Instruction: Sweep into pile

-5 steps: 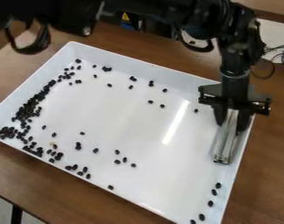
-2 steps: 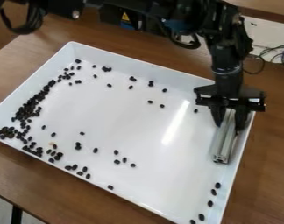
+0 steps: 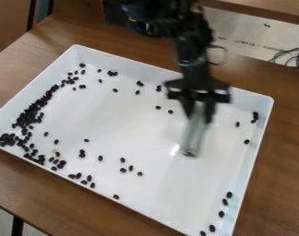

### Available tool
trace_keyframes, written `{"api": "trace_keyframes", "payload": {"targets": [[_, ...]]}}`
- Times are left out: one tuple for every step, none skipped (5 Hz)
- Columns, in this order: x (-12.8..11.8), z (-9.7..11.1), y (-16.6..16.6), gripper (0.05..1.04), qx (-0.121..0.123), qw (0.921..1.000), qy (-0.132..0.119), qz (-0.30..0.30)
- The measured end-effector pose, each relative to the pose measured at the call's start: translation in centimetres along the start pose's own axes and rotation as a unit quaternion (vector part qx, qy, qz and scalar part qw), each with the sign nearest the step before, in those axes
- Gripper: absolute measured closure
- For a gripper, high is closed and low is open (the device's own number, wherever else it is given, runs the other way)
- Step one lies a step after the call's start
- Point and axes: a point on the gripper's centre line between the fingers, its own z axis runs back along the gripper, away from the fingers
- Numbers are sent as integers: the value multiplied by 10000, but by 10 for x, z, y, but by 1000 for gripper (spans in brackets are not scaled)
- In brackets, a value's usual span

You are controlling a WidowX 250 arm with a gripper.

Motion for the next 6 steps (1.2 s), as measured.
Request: {"api": "trace_keyframes", "payload": {"targets": [[5, 9, 53, 728, 116, 9995, -27, 299], [8, 16, 99, 728, 283, 9979, -23, 580], [9, 24, 146, 728, 476, 9946, -107, 913], [6, 32, 183, 728, 546, 9916, -168, 1159], [3, 38, 187, 728, 633, 9924, -125, 1046], [-1, 50, 172, 728, 545, 9936, -215, 964]]}}
